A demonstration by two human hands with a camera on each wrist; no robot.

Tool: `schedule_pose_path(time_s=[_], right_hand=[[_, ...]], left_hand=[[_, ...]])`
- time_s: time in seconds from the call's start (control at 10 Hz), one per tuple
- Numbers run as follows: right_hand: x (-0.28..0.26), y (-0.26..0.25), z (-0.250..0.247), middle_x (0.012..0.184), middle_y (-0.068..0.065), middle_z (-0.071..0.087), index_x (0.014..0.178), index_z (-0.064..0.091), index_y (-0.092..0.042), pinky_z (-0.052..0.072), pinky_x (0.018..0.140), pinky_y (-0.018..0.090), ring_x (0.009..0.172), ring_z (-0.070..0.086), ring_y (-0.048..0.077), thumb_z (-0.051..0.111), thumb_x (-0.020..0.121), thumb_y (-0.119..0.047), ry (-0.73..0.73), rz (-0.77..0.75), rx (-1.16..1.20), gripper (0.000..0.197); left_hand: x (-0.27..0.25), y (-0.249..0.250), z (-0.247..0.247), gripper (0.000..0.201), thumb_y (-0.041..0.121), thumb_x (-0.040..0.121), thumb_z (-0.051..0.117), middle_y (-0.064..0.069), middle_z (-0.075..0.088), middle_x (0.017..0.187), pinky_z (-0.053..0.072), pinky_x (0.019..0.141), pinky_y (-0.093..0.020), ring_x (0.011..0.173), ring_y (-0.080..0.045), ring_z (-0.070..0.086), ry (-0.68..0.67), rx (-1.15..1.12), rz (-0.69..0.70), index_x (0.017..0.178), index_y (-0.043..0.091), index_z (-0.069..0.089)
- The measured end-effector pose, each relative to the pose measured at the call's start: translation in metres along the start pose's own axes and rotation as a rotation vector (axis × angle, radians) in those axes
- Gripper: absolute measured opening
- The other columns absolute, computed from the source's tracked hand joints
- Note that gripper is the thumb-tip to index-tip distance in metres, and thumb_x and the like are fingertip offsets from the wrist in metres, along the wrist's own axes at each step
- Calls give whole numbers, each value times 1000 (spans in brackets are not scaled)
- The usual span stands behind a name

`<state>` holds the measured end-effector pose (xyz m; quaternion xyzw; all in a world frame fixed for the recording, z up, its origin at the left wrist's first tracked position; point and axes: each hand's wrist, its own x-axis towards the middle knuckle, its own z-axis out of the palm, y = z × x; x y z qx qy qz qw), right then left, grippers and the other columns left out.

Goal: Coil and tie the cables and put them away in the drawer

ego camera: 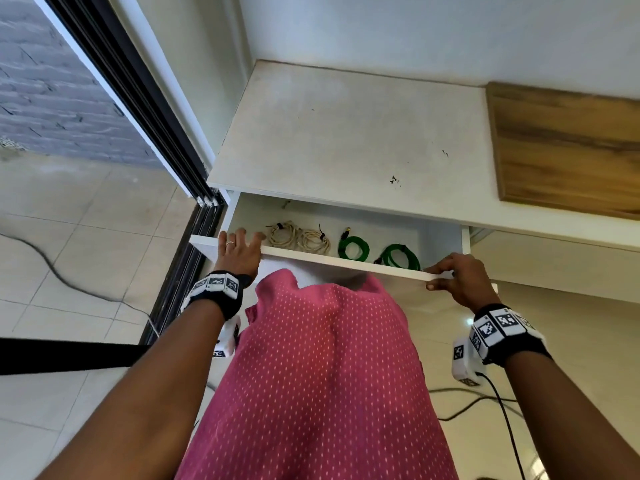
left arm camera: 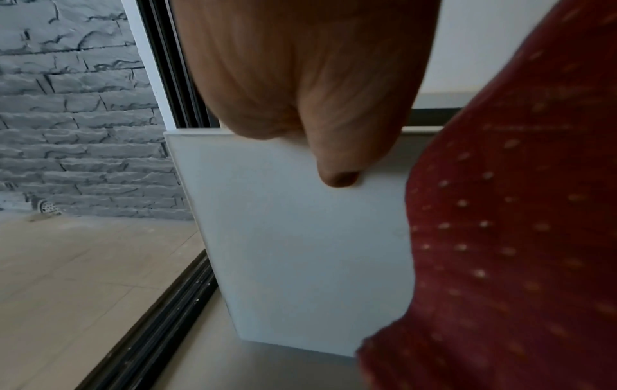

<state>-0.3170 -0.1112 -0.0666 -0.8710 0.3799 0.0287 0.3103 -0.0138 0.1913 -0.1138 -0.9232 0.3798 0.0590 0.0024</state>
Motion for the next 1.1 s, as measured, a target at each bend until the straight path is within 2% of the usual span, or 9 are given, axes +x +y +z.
schedule_pose_path(time_s=[0.2, 0.3, 0.4, 0.5, 0.6, 0.8, 0.9, 1.0, 1.1], right_hand=[[32, -13, -3, 112, 9, 52, 96, 73, -18, 28, 86, 40, 112, 37, 31, 87, 60, -21, 224, 10, -314, 38], [43, -16, 0, 118, 14, 49, 109, 65, -14, 32, 87, 45, 112, 36, 31, 89, 55, -19, 350, -59, -374, 59], [66, -11, -4, 137, 17, 41, 129, 53, -16, 31, 93, 52, 125, 31, 32, 89, 54, -22, 424, -91, -362, 83], [84, -4, -6, 145, 16, 39, 134, 51, -16, 27, 99, 53, 133, 32, 35, 86, 60, -25, 405, -78, -347, 81], [98, 7, 2, 141, 14, 47, 130, 55, -16, 28, 98, 48, 128, 40, 35, 84, 65, -23, 499, -107, -353, 71], [96, 17, 17, 132, 12, 55, 123, 60, -14, 26, 93, 40, 120, 45, 31, 68, 72, -32, 657, -167, -255, 54], [94, 11, 18, 130, 13, 58, 120, 63, -13, 28, 92, 41, 118, 48, 31, 72, 69, -26, 610, -116, -237, 53], [96, -11, -11, 125, 17, 61, 116, 66, -9, 39, 90, 49, 111, 55, 41, 81, 64, -4, 421, -31, -211, 54], [79, -27, -32, 118, 16, 65, 112, 68, -11, 45, 88, 47, 105, 60, 38, 77, 69, 2, 223, 5, -72, 46]], left_hand=[[32, 15, 3, 89, -7, 81, 49, -22, -6, 158, 0, 114, -53, 146, -40, -6, 139, -138, -56, 153, 20, 5], [48, 18, -1, 97, -7, 79, 52, -20, -13, 158, 6, 114, -58, 145, -39, -10, 181, -163, -29, 153, 23, -4], [74, 22, -8, 94, 8, 88, 59, -20, -19, 157, 12, 111, -64, 145, -39, -11, 205, -168, -30, 152, 32, -6], [86, 27, -5, 89, 18, 90, 61, -19, -18, 157, 10, 109, -67, 145, -39, -14, 229, -184, -56, 151, 39, -1], [93, 36, 11, 77, 30, 92, 57, -19, -5, 159, 5, 106, -74, 145, -41, -9, 333, -129, -148, 151, 40, 10], [101, 34, 31, 63, 39, 93, 54, -19, 16, 158, 10, 107, -68, 146, -40, 9, 487, -31, -177, 149, 35, 25], [94, 27, 20, 66, 27, 91, 61, -21, 21, 155, 21, 103, -69, 144, -41, 15, 448, -30, -132, 147, 35, 29], [93, 13, -19, 88, -4, 78, 66, -20, 18, 156, 39, 97, -62, 143, -43, 16, 231, -129, -64, 148, 35, 29], [70, -6, -40, 88, 0, 79, 65, -14, 16, 159, 45, 97, -50, 144, -37, 21, -82, -208, -38, 150, 32, 24]])
